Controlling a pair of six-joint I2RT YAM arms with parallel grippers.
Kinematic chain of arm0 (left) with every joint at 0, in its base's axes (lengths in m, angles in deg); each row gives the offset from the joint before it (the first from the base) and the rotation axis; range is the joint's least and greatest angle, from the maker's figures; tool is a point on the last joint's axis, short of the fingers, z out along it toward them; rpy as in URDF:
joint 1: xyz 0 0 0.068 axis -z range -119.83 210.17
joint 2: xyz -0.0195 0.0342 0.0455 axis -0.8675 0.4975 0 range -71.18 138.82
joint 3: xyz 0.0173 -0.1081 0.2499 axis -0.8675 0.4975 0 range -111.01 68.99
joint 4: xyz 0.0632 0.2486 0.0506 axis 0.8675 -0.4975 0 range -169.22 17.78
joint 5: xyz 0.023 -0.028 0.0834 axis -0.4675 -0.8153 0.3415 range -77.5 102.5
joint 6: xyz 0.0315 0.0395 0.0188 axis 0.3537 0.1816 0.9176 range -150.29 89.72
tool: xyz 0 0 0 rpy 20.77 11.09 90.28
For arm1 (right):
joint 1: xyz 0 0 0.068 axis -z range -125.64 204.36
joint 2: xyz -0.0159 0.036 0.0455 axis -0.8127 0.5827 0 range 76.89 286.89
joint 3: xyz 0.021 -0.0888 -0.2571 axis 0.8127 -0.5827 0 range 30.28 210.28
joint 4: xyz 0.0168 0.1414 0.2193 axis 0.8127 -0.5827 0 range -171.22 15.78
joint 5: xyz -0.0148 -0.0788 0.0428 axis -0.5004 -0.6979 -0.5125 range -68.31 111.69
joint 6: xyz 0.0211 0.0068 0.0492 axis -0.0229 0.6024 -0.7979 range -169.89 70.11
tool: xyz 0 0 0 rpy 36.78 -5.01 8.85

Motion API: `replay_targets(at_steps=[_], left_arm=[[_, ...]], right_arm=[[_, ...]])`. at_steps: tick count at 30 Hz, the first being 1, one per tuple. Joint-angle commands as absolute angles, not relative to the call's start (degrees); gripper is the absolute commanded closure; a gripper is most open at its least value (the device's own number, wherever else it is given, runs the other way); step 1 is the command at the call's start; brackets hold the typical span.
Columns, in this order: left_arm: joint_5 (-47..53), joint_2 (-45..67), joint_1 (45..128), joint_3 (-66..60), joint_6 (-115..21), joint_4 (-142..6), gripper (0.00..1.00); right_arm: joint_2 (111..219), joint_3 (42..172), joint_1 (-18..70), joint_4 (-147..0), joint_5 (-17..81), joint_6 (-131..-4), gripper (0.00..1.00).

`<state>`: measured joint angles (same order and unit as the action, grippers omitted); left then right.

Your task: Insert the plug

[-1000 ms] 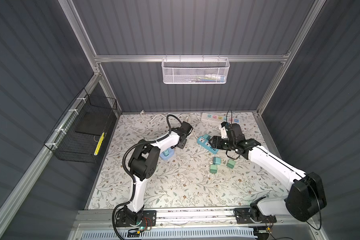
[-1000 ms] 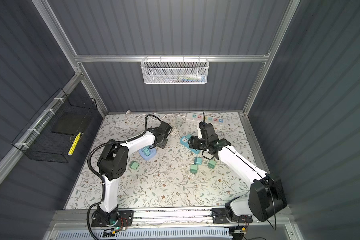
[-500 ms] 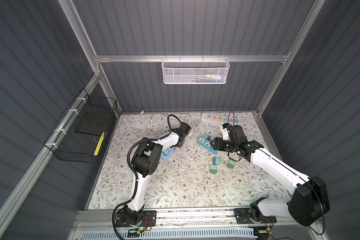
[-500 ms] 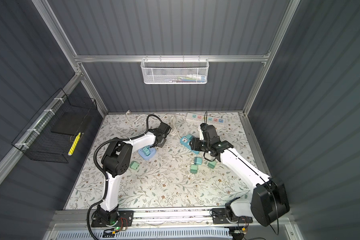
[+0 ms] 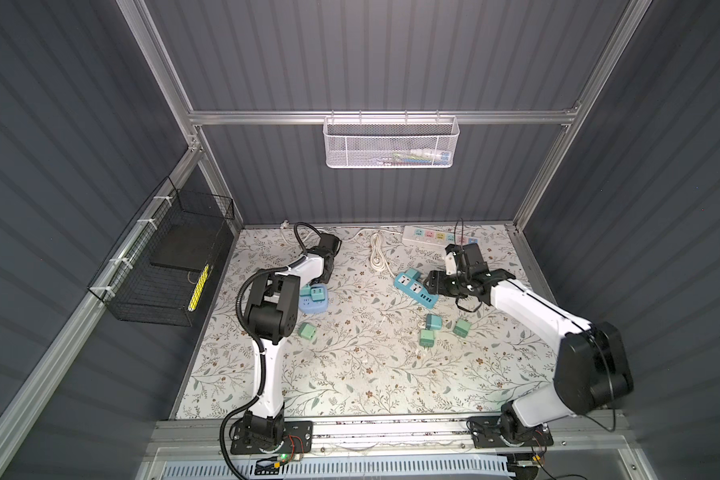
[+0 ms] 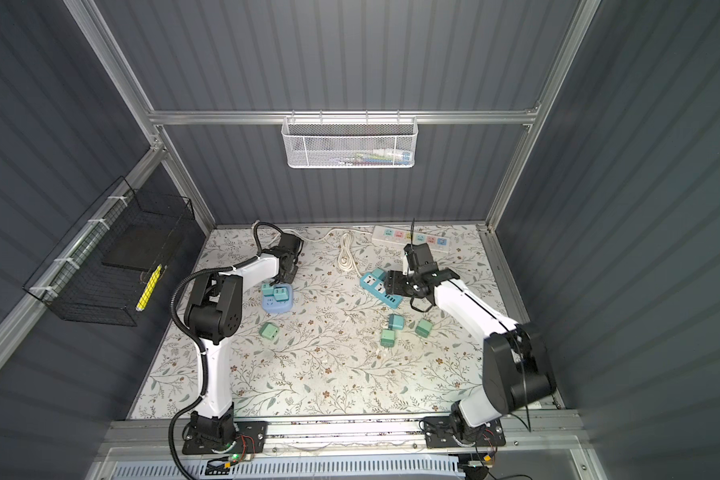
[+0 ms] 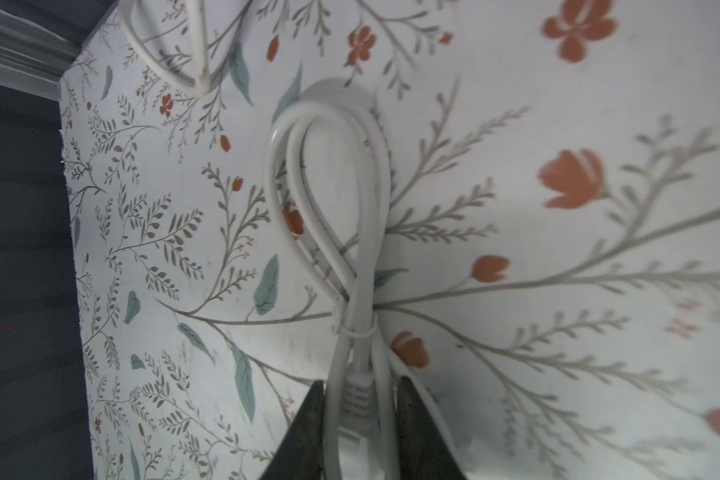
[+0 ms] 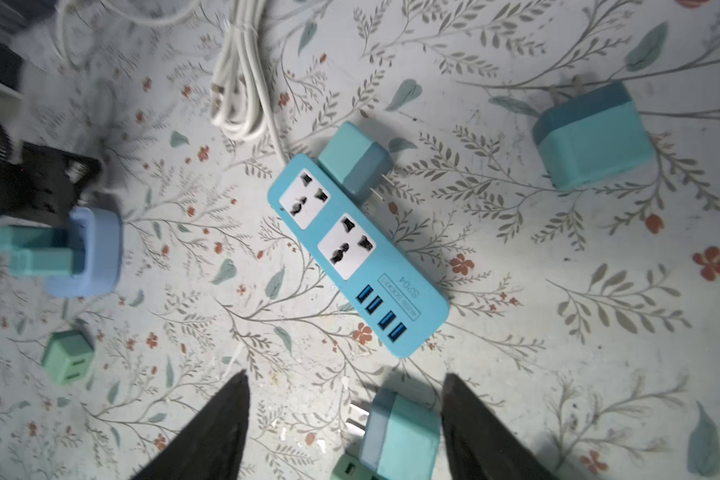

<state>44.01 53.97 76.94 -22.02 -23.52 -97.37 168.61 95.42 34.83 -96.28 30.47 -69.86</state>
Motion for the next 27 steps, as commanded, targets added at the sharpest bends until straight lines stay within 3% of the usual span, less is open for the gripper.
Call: replay_targets(at_steps=[1,4,9,12,21,27], left_arm=[[43.35,54.42,76.34,-24.15,-21.14,-96.91,0.68],[40.9,53.41,76.08,-24.68,-21.34,-97.19,0.63],[35.54,50.96,76.08,-25.47,-23.34,-98.88,0.41],[32.71,48.09,76.08,-26.12,-24.73,-99.87,0.34],[25.68,34.97,76.08,-27.4,-34.04,-104.34,0.29],[21.29,22.31,76.16,-17.79,-41.22,-102.59,0.28]], right_arm=[[175.39,101.23,34.72,-100.59,30.71,-61.34,0.19],[180.86,104.44,34.67,-101.76,30.24,-56.43,0.13],[187.8,109.21,34.34,-104.08,28.61,-51.36,0.05],[191.19,112.12,34.14,-105.88,29.74,-50.38,0.04],[193.98,115.0,29.72,-108.87,32.35,-51.7,0.06],[194.58,115.97,23.14,-110.04,34.03,-57.8,0.07]])
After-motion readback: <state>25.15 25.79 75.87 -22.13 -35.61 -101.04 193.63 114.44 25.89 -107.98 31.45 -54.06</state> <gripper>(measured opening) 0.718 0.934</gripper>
